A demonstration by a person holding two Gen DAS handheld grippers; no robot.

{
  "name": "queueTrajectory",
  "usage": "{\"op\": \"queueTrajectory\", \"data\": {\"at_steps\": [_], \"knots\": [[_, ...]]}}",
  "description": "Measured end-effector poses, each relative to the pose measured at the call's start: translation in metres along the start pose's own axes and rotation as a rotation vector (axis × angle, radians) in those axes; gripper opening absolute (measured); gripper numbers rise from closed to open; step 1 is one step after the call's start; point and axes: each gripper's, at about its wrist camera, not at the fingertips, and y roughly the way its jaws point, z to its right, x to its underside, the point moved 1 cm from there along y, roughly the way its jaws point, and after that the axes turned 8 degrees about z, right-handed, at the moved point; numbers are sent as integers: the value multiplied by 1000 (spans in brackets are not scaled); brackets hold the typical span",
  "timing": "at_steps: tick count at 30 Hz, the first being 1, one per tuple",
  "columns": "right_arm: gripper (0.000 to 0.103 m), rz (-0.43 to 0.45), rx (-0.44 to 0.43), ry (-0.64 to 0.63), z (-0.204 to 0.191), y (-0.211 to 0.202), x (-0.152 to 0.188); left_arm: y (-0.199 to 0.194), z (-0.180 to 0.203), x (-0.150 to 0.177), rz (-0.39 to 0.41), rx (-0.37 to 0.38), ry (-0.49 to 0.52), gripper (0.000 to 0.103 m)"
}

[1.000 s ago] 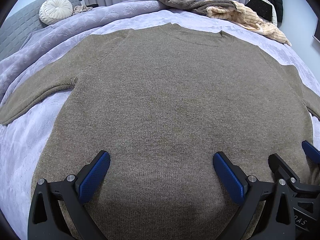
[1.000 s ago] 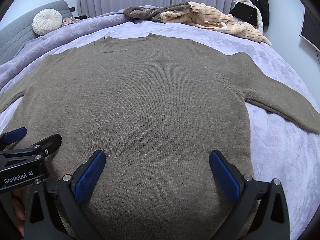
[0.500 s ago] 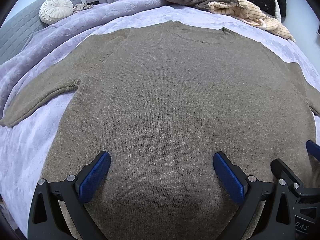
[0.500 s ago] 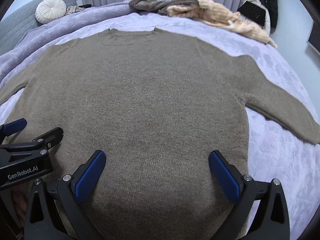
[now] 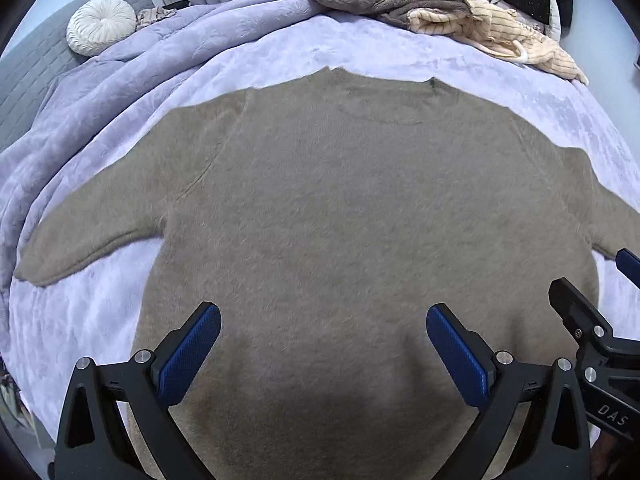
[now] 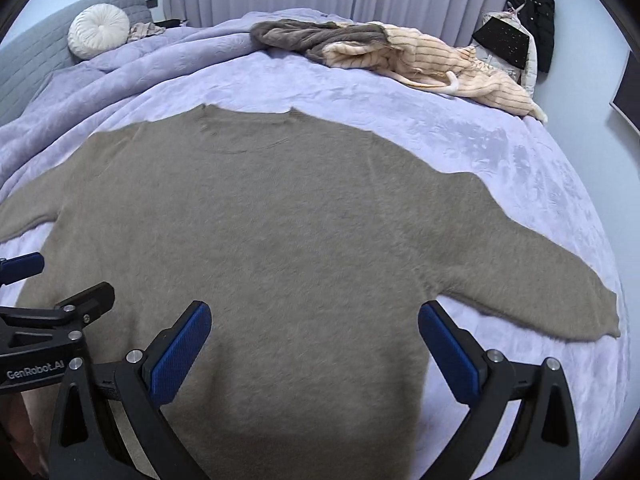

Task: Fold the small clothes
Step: 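Move the right tool to the sweater's sleeve cuff and grasp it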

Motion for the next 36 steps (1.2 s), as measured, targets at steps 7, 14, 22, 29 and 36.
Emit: {"op": "queueTrajectory", "data": {"at_steps": [7,14,22,29,36], "knots": [[103,4,13,50,30,-3,-14,-4,27,-24,46,38,-12,103],[103,38,53,79,52,-5,-23,-1,43,-38,72,67,-36,103],[103,66,94,170,102,-10,-28,2,85,-46,35,92,14,103],[103,60,145,257,162,-11,-14,0,145,-53,47,115,91,103],[103,32,215,366,232,-9,15,9,201,-56,26,134,160,103]]}}
